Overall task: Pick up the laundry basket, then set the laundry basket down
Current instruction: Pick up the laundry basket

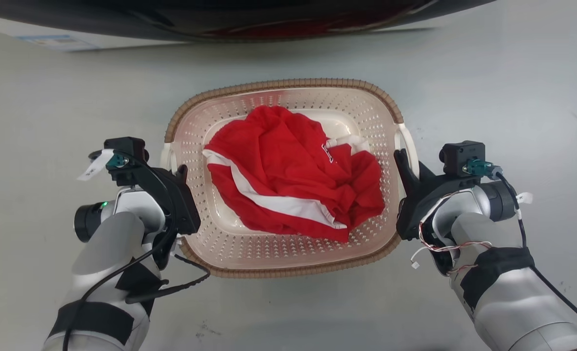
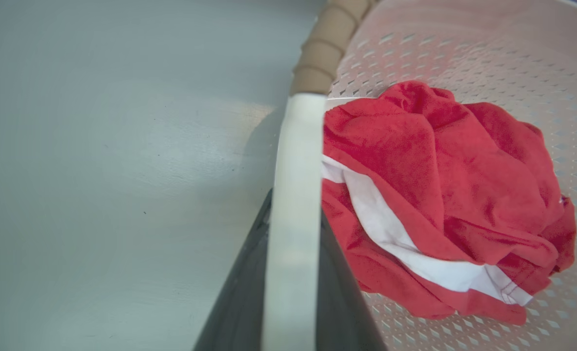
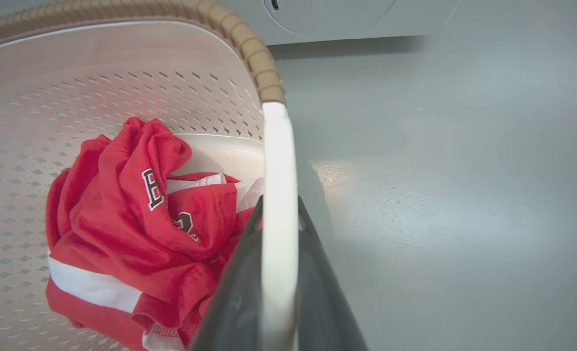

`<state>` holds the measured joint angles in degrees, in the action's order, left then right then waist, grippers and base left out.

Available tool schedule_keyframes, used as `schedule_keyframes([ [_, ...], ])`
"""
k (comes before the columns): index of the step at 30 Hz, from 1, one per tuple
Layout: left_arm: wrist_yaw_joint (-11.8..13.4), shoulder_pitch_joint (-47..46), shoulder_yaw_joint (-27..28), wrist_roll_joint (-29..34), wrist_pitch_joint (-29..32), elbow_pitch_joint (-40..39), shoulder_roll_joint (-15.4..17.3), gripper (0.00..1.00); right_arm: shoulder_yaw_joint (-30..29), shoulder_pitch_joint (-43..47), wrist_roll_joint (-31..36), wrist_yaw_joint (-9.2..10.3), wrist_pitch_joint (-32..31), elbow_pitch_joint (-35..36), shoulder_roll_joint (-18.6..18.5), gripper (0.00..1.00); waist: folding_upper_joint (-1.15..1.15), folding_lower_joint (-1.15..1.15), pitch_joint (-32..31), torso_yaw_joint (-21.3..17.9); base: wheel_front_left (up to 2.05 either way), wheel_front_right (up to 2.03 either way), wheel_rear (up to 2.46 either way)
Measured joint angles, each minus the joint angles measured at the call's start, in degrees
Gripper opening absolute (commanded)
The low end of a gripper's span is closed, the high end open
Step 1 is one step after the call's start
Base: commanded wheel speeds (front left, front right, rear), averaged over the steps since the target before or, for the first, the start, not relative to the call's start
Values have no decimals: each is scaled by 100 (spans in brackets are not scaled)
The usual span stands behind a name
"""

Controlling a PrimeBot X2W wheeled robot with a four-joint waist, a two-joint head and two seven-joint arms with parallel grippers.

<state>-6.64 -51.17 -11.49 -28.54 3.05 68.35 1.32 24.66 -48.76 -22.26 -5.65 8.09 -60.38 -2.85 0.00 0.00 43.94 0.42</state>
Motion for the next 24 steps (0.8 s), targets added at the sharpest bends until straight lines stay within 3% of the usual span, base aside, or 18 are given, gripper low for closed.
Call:
schedule_keyframes([
  [13,-46,160,33,-283,427,371,-92,0,34,24,-263,-127,-420,-628,73,0,0,0,-832,-50,0,0,0],
  [24,-91,391,34,-411,1003,503,-96,0,224,298,-671,-168,-964,-733,81,0,0,0,-1569,-81,0,0,0],
])
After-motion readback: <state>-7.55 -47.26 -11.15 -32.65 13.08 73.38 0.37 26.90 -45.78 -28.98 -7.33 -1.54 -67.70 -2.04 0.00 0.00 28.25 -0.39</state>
